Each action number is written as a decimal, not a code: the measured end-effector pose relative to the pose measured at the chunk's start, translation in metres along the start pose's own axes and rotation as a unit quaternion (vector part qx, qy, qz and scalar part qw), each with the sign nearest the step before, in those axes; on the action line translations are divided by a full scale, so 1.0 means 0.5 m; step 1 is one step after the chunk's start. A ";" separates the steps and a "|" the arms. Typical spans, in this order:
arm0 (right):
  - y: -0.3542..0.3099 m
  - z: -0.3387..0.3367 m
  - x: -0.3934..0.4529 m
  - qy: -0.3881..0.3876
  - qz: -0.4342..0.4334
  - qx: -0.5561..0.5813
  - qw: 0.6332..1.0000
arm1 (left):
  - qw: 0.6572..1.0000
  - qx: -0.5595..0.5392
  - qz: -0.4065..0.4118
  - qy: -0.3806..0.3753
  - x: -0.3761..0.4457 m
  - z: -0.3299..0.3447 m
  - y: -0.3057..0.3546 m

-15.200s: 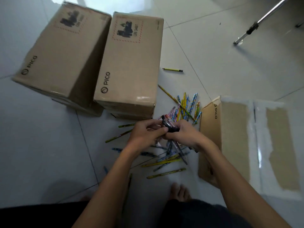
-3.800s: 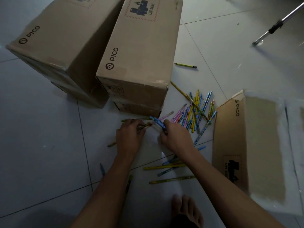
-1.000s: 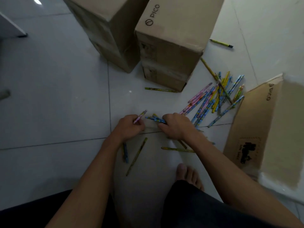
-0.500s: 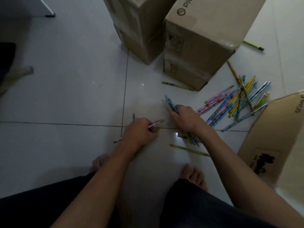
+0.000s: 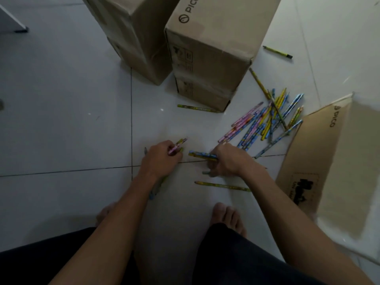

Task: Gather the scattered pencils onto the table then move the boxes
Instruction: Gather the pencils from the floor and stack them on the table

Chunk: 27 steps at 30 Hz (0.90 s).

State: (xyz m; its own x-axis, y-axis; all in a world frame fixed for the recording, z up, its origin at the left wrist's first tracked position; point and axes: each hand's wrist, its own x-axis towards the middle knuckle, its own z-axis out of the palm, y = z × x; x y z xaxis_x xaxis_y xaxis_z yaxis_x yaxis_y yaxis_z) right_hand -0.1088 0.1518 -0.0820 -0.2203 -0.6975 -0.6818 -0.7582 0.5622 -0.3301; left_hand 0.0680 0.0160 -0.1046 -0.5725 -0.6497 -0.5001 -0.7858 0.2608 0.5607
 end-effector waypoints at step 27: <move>0.011 -0.019 -0.004 0.154 0.103 0.627 0.757 | 0.899 -0.375 -0.127 -0.186 0.010 0.057 0.175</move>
State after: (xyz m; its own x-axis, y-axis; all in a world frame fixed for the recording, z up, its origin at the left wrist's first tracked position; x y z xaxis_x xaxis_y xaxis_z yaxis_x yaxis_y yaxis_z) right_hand -0.1182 0.1523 -0.0762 -0.5339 -0.5002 -0.6817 0.4473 0.5171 -0.7298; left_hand -0.0106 0.0556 -0.0766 -0.5454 -0.2998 -0.7827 -0.6036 -0.5075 0.6149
